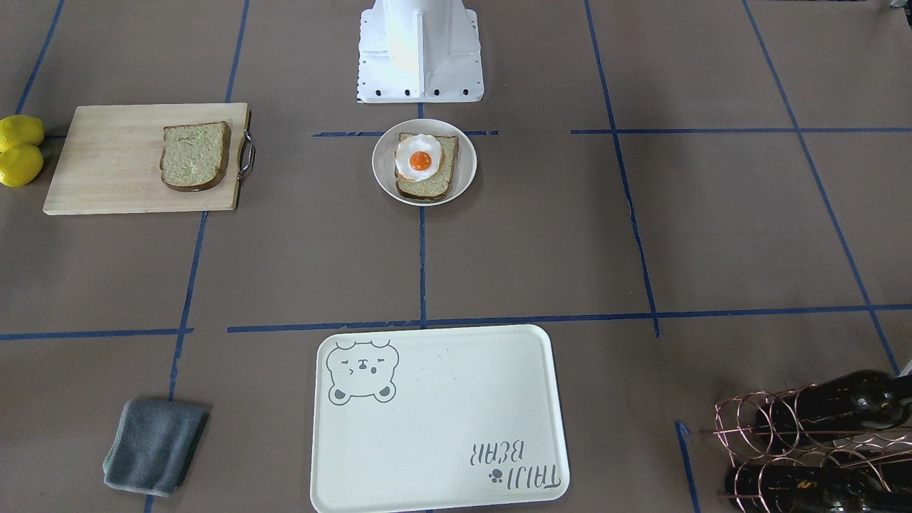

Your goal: Make sandwich and place on tray

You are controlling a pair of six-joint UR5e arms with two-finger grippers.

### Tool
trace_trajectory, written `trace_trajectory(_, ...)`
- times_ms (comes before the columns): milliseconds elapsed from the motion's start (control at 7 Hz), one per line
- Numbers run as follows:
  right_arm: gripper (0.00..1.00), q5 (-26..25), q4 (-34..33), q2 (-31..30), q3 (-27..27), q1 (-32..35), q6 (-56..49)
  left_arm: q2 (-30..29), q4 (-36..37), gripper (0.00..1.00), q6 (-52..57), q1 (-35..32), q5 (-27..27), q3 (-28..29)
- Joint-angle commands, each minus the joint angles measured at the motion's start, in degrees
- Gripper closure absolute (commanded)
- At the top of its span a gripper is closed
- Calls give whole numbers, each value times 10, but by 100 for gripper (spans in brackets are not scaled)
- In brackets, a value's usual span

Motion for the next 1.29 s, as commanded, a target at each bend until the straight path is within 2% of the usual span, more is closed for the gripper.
trace_trajectory(0, 0, 10, 63, 2, -3, -39, 41, -8, 0, 0, -1, 0, -1, 2)
trace_trajectory(143, 0, 13, 115, -1, -6, -63, 70, -8, 0, 0, -1, 0, -1, 0)
trace_trajectory(286, 0, 26, 126, -1, -2, -105, 154, -9, 0, 0, -1, 0, -1, -1)
trace_trajectory(429, 0, 35, 190, -5, -4, -145, 225, -9, 0, 0, -1, 0, -1, -3)
trace_trajectory(571, 0, 30, 276, -8, -4, -192, 355, -9, 0, 0, -1, 0, -1, -4)
trace_trajectory(857, 0, -37, 437, -57, -6, -283, 507, -9, 0, 0, -1, 0, -2, -4)
trace_trajectory(1143, 5, -118, 533, -89, -5, -378, 624, -9, 0, 0, -1, -1, -2, -6)
